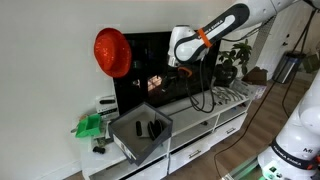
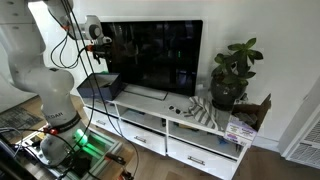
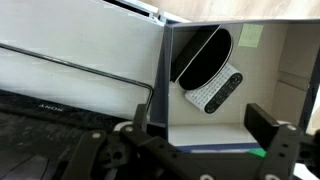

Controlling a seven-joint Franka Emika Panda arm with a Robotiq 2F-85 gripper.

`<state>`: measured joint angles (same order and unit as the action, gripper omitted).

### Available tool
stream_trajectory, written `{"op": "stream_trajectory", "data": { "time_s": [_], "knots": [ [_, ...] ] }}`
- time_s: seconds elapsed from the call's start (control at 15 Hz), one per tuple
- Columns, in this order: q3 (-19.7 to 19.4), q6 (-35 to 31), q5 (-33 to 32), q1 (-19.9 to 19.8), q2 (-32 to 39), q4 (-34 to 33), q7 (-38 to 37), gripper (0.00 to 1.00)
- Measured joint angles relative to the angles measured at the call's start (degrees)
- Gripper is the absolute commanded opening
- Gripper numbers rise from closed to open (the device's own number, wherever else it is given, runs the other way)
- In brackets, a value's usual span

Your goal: Place the blue box on the middle of the stand

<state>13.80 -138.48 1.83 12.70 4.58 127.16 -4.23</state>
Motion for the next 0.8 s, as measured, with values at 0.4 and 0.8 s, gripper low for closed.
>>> {"op": "stream_trajectory", "data": {
  "time_s": [0.4, 0.8],
  "knots": [
    [0.0, 0.01, -2.44, 2.15, 11.72, -6.82, -0.9, 1.0],
    [-1.58, -0.24, -3.14, 3.38, 21.8, -12.88, -3.34, 1.0]
  ]
}}
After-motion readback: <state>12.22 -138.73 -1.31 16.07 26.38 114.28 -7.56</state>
